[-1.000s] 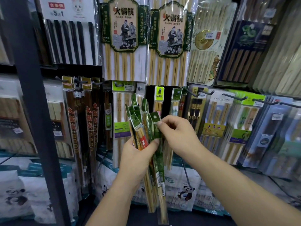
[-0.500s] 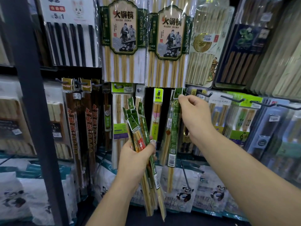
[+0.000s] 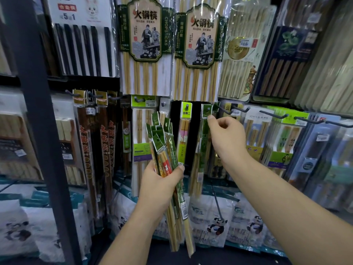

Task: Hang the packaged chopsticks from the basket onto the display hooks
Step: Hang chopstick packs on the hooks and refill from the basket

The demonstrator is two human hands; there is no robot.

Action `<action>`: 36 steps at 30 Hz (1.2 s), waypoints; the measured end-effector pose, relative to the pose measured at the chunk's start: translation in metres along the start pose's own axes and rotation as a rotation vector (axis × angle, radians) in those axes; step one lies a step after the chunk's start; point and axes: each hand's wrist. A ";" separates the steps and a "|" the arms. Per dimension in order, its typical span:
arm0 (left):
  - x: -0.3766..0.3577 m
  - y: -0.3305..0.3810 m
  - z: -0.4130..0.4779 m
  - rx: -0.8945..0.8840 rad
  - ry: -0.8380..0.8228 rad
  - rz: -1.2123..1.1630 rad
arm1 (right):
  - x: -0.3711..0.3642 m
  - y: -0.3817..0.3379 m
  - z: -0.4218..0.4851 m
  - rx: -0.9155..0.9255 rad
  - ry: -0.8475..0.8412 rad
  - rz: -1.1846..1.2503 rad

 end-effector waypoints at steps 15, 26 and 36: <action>-0.002 0.004 -0.002 -0.074 -0.154 -0.014 | -0.004 -0.004 -0.040 0.020 -0.433 0.046; -0.003 0.000 0.001 -0.002 -0.055 -0.071 | 0.000 -0.014 -0.006 -0.007 -0.041 0.165; -0.002 0.000 0.001 0.007 -0.072 -0.093 | -0.004 -0.012 -0.004 -0.008 -0.011 0.119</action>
Point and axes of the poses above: each hand's wrist, its own z-axis towards the middle knuckle, its own x-axis out of the back of the hand, y = z × x, and after that the axes turned 5 degrees about z, right-handed
